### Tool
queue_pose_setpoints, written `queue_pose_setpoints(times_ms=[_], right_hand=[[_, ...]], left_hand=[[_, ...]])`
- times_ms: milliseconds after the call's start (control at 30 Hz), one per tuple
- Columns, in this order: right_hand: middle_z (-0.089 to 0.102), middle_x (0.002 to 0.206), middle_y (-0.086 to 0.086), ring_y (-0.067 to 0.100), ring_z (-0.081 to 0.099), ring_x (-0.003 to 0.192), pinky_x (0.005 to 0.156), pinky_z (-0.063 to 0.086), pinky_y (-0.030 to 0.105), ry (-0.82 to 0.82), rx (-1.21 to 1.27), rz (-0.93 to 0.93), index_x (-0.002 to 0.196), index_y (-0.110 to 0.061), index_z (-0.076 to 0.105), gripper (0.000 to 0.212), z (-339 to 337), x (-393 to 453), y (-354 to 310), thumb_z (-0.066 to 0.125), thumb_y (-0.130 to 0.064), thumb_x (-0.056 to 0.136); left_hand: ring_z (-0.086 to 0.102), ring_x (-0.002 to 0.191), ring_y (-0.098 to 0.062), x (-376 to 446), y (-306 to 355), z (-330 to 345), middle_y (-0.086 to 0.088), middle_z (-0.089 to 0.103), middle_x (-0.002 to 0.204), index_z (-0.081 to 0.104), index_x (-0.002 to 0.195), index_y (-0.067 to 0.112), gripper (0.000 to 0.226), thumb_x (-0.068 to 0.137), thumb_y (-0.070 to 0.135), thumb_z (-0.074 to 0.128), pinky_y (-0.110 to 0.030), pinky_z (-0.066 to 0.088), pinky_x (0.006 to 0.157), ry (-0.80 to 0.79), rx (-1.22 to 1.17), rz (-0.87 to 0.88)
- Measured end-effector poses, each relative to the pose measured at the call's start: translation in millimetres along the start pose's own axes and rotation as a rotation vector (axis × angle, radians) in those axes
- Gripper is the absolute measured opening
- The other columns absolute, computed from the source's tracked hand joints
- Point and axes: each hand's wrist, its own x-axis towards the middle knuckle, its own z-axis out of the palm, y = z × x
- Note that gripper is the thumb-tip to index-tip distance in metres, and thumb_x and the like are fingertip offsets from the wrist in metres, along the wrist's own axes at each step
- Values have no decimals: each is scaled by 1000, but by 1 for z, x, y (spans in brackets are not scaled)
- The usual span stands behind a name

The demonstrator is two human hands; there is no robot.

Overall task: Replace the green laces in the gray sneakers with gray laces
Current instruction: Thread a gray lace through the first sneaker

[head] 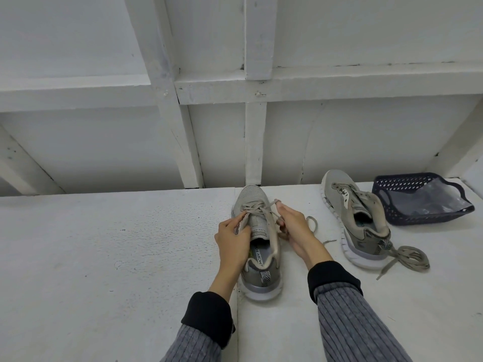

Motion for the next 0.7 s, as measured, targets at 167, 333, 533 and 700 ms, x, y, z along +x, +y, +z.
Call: queue_pose_setpoints(times_ms=[167,333,533,700], right_hand=[[60,102,-2,11,50,93,85,41,28,126,238,-87,105,-11,69,22,0,7,-19,55,-26,98],[58,71,3,14,58,64,70,50,22,50,240,-280,93,-7,61,12,3,2,-43,54,-14,98],[69,81,-4,10,60,71,74,54,28,-81,-353,-552,85,-23,68,17,14,-7,-45,57,-16,96],[68,81,-4,5,62,73,70,49,15,-48,-400,-604,86,-22,65,15,13,-9,-37,59,-10,93]], left_hand=[[50,122,-17,5,2,-6,6,62,120,70,116,35,48,76,61,62,-39,41,107,-54,116,62],[58,91,4,6,29,-9,6,65,99,68,91,26,21,100,36,53,-18,44,84,-50,-108,129],[55,117,-2,32,42,-15,11,65,122,66,122,24,27,104,24,46,-29,46,100,-135,33,359],[32,133,-9,45,51,-15,19,49,134,64,117,40,30,104,44,37,-35,22,110,-294,323,464]])
